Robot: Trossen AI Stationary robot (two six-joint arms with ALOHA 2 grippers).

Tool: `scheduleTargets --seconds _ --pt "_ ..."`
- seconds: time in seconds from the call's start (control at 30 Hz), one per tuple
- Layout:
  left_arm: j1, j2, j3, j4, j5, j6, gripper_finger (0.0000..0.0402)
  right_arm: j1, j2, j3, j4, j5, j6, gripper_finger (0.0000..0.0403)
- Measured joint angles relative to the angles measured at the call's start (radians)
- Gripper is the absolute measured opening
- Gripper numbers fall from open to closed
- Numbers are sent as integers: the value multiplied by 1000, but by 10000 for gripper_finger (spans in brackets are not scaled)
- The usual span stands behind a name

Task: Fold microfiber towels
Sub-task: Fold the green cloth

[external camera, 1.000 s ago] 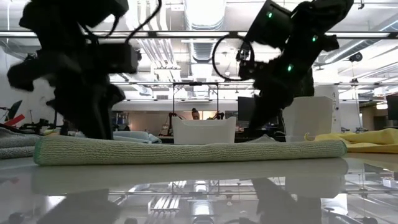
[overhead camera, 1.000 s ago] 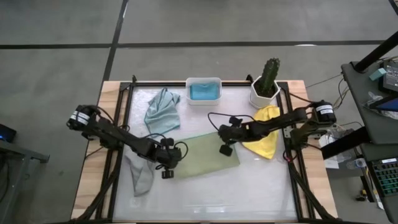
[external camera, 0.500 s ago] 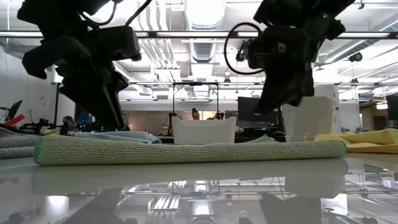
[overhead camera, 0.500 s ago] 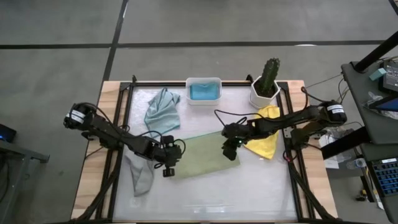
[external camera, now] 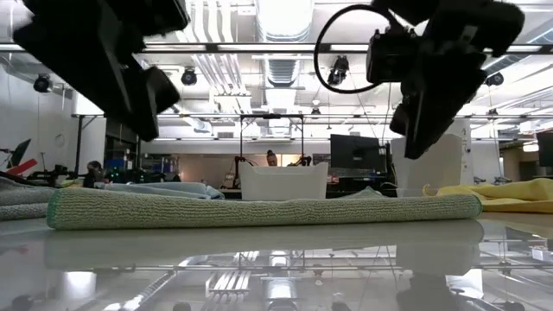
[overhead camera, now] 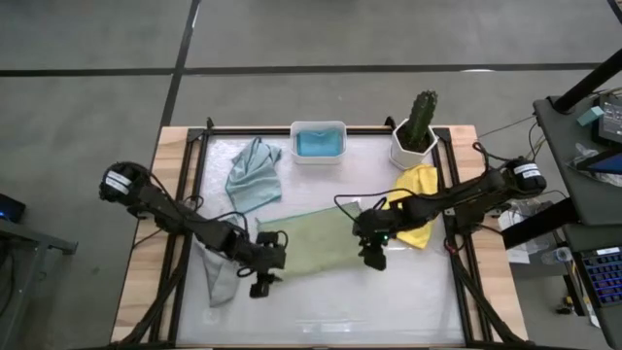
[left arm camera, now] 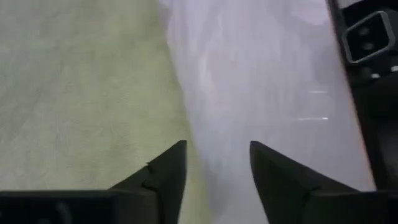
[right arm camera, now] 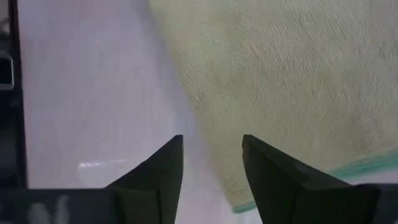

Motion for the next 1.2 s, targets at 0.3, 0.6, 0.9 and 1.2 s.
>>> scheduleTargets --seconds 0.3,0.6,0.9,1.2 --pt "-33 7 4 3 -172 0 205 -33 1 0 -53 126 235 171" --pt "-27 88 -3 11 -288 60 205 -159 1 -17 -52 177 224 210" --pt "-22 98 -8 9 -305 61 205 -218 31 -56 -54 178 214 210" --pt "-21 98 -8 10 -306 61 205 -217 116 -56 -33 176 183 210"
